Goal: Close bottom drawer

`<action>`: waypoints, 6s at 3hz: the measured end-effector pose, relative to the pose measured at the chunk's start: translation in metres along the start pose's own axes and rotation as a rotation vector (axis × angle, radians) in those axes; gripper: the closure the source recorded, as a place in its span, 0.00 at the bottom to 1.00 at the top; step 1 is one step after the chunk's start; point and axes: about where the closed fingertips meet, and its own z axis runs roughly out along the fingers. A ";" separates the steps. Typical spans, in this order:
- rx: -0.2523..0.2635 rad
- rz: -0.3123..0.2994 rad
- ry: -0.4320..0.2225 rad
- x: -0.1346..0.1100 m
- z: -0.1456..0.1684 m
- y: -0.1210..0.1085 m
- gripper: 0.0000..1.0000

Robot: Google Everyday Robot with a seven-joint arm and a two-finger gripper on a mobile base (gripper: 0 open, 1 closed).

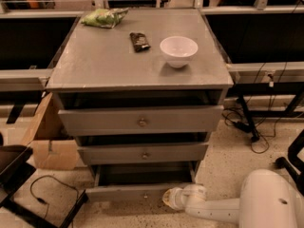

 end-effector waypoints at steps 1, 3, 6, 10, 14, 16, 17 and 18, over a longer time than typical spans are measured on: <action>0.020 -0.030 -0.011 -0.014 -0.004 -0.023 1.00; 0.057 -0.066 -0.025 -0.033 -0.012 -0.061 1.00; 0.061 -0.076 -0.027 -0.037 -0.012 -0.066 0.58; 0.061 -0.076 -0.027 -0.037 -0.012 -0.066 0.03; 0.066 -0.154 -0.167 -0.056 -0.023 -0.062 0.95; -0.011 -0.298 -0.021 -0.076 -0.010 -0.050 1.00; -0.010 -0.341 0.096 -0.044 0.002 -0.060 1.00; 0.020 -0.358 0.133 -0.025 0.011 -0.083 1.00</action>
Offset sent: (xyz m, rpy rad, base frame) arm 0.1415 0.0256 0.1053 -0.0138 -0.1958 0.0990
